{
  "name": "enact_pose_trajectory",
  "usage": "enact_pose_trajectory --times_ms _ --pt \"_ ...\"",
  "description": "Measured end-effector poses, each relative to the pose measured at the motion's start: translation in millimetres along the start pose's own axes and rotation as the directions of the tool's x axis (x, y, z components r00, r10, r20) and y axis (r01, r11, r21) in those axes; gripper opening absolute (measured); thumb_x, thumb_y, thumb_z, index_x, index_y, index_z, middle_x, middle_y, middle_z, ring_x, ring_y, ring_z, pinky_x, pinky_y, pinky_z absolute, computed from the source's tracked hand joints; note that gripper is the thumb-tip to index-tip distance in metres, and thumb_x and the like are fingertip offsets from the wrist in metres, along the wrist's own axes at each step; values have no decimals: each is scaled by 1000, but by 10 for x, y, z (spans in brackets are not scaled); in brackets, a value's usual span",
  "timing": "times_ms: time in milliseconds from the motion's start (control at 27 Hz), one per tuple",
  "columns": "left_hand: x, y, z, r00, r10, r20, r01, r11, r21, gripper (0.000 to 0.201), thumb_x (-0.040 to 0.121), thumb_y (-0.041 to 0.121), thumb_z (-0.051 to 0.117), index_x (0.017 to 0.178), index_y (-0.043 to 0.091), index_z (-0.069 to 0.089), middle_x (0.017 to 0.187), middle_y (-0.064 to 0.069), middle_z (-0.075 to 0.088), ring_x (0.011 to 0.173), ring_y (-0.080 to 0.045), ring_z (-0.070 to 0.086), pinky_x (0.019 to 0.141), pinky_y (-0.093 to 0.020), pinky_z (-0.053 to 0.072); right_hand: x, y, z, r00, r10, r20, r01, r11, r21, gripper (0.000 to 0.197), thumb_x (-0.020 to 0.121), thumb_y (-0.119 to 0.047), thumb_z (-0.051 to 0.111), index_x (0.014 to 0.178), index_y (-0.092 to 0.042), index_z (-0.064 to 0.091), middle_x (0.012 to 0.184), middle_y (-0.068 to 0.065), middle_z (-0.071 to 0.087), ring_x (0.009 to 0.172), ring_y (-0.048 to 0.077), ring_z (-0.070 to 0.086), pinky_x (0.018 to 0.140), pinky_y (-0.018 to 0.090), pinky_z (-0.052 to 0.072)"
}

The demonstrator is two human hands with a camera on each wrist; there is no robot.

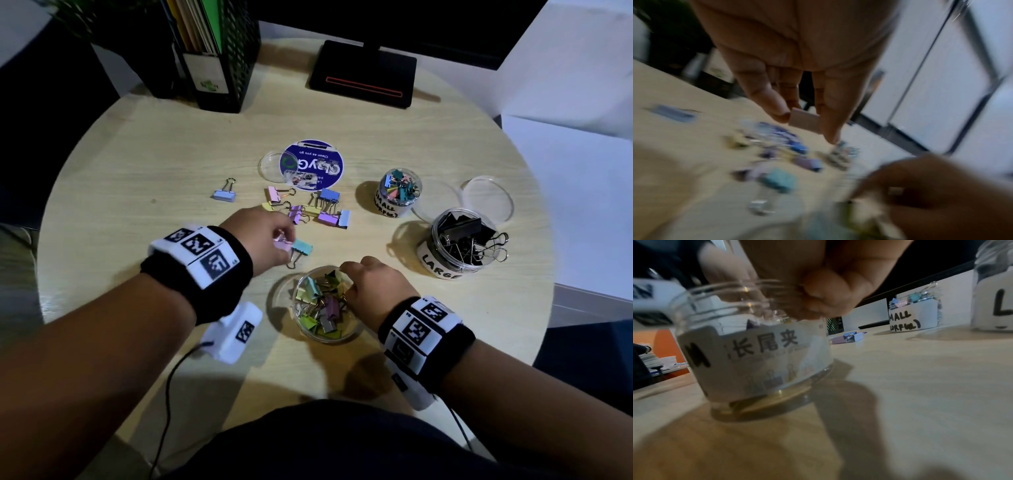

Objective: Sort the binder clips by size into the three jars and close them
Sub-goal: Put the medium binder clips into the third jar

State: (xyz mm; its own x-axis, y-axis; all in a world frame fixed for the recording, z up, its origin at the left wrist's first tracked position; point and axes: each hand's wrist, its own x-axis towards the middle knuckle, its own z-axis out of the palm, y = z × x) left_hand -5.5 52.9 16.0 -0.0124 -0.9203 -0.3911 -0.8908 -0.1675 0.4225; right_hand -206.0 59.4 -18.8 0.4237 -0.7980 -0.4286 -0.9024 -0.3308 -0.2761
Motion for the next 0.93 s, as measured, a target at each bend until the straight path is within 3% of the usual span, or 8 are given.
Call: enact_pose_trajectory --times_ms 74,148,223,371,482,593,779,927 --pt "-223 217 25 986 159 56 -153 984 -89 22 73 26 76 88 36 63 92 12 52 83 -9 54 73 -26 45 1 8 16 1000 -11 -6 11 1000 -13 42 88 -15 46 130 -19 48 116 12 54 101 31 58 77 30 45" --pt "-341 344 148 946 261 191 -271 962 27 22 75 27 71 94 36 64 97 10 51 91 -10 51 80 -27 44 1 13 22 1000 -12 -11 12 1000 -28 41 88 -17 46 128 -19 49 115 12 54 101 31 58 76 29 45" --pt "-339 368 283 923 256 288 -312 934 172 23 80 29 66 102 36 62 103 9 48 98 -11 49 80 -26 41 2 16 10 1000 -12 3 12 999 -33 40 88 -15 46 128 -18 48 116 12 53 103 31 57 78 30 45" --pt "-300 309 283 933 191 305 -246 958 150 35 77 41 70 110 35 61 109 10 48 99 -10 47 85 -28 43 -16 37 -42 999 -43 11 44 996 -80 34 95 -21 40 126 -16 50 118 11 55 104 28 57 84 30 43" --pt "-210 198 120 982 171 84 -171 985 -12 25 81 42 66 103 32 62 108 12 51 98 -10 51 81 -26 41 68 123 -194 988 -21 -150 8 996 -90 39 98 -39 30 118 -18 57 114 7 62 101 23 60 98 39 40" --pt "71 21 42 996 82 -45 -78 992 98 23 85 36 63 107 31 60 120 6 52 104 -15 53 88 -28 43 326 251 -396 981 7 -192 -16 999 -49 34 97 -30 39 121 -14 56 122 10 56 107 26 56 92 34 44" --pt "422 -122 127 996 -46 83 29 980 199 50 81 35 69 128 33 51 132 -2 45 116 -20 51 94 -28 40 843 264 -371 999 -35 -40 28 984 -174 43 91 -19 47 133 -22 45 135 9 45 117 30 50 94 40 47" --pt "478 -143 227 989 -40 143 5 973 232 65 84 30 66 141 37 35 139 -3 40 124 -23 44 97 -31 39 957 292 -310 999 -33 -4 31 978 -208 49 86 -17 52 134 -18 45 144 9 40 123 30 47 97 38 46"
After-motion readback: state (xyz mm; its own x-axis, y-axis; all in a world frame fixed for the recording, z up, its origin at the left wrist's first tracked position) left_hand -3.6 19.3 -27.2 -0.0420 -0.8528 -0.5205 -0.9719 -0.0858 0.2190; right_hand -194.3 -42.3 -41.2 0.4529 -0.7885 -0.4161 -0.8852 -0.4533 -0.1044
